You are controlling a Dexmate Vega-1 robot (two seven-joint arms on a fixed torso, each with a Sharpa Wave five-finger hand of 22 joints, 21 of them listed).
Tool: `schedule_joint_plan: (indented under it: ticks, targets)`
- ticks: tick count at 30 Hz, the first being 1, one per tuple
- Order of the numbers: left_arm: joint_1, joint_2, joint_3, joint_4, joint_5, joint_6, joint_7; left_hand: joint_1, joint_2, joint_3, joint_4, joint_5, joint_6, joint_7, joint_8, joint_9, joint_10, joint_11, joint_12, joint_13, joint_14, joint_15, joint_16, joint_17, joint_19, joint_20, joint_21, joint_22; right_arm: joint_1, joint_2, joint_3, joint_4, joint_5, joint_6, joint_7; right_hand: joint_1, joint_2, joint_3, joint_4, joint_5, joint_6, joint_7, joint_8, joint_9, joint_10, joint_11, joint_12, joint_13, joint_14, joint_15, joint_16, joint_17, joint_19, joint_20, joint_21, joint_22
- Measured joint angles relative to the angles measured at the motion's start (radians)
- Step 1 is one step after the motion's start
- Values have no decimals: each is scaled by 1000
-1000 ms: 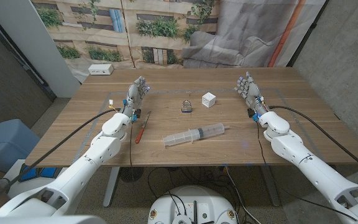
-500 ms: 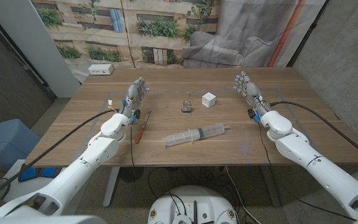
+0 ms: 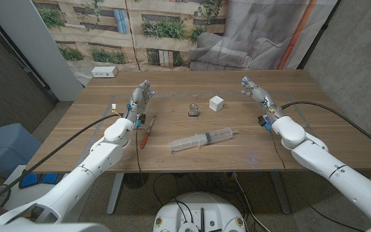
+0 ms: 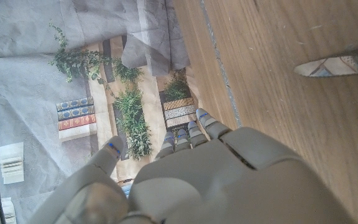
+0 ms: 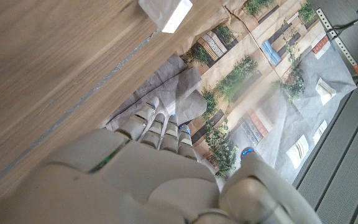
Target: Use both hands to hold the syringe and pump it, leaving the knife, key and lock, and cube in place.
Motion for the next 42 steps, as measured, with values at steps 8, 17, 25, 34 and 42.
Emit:
schedule_joint_plan:
  ticks: [8,17,25,34,42]
  targets:
    - [14,7,-5,-26,0,15,22,0,0,-2,-6,0,-6,-6,0,0,-5,-6,0,0,5,2,0,0,4,-4,0,0,-45,-60,9,-85,-98,-33,-32,0,0,3,-11,0,7,-7,0,0,3,-3,0,0,11,-4,4,-8,0,0,0,0]
    - [23,11,-7,-46,6,26,44,0,0,0,-8,0,-6,-6,0,0,-5,-5,0,0,5,2,0,3,4,-4,0,0,-79,-128,12,-176,-228,-86,-44,14,-1,11,-27,0,2,-20,0,0,-2,-8,0,0,11,-4,4,-18,0,0,0,0]
    - [35,11,-10,-59,12,30,62,5,5,1,-10,0,-5,-6,0,0,-5,-5,0,0,5,2,0,3,7,-7,0,0,-102,-192,12,-265,-345,-158,-32,38,-9,18,-46,-2,-12,-25,-4,0,-14,-13,-4,0,10,-4,4,-30,0,0,0,0]
    - [46,12,-16,-66,14,29,69,5,5,1,-10,0,-5,-5,0,0,-5,-5,0,0,11,-3,0,2,13,-2,0,0,-125,-252,9,-363,-446,-248,11,57,-7,25,-64,-4,-20,-23,-5,0,-21,-20,-4,0,10,-4,4,-40,0,0,-4,0]
    - [51,11,-23,-57,17,6,71,5,5,3,-19,0,3,-13,2,0,6,-9,0,0,34,-7,4,2,30,-5,8,0,-146,-292,-1,-453,-537,-344,52,72,-22,33,-91,-12,-38,-30,-5,5,-28,-16,-4,0,10,-4,4,-51,-5,28,-4,0]
